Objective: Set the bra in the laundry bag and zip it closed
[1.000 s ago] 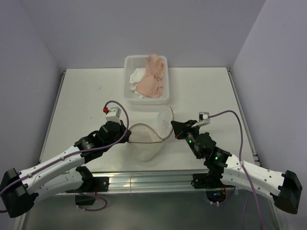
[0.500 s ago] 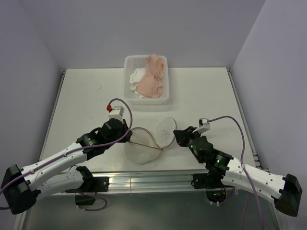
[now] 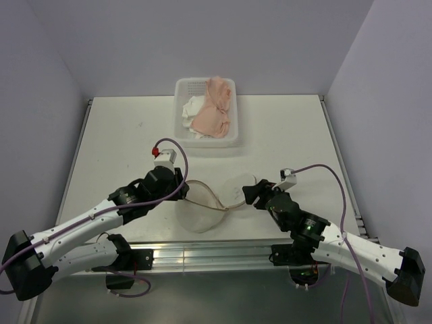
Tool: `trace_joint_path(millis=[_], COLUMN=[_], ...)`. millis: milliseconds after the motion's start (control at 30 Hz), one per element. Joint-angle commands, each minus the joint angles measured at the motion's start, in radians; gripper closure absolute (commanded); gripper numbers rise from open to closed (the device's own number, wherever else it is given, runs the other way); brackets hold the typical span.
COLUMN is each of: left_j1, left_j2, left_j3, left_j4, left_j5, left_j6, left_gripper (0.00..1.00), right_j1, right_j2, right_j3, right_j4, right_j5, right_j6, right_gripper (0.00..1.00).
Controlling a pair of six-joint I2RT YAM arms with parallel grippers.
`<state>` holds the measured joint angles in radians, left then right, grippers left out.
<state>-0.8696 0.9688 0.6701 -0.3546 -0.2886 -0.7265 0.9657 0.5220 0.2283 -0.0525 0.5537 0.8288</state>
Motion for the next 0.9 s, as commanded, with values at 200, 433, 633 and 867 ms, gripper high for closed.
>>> trace_joint_path(millis=[200,433,633,867], left_j1=[0.003,0.003,0.011,0.124], left_j2=[-0.099,-0.125,-0.019,0.266], left_j3=[0.077,0.117,0.198,0.431], left_j4=[-0.060,-0.017,0.184,0.466], left_j5=[-0.084,-0.141,-0.060,0.141], left_j6=[0.013,0.061,0.125,0.170], left_gripper=[0.27,0.23,0.27,0.35], right_j1=[-0.005,-0.005,-0.007,-0.027], right_j2=[-0.011,-0.024,0.082,0.145], right_j3=[0.130,0.126,0.128,0.135], right_j4=[-0.084,-0.057,0.040,0.072], right_j5=[0.184,0.189,0.140,0.092], right_j6=[-0.137,-0.214,-0.259,-0.257], right_gripper=[0.17,0.20,0.72,1.00])
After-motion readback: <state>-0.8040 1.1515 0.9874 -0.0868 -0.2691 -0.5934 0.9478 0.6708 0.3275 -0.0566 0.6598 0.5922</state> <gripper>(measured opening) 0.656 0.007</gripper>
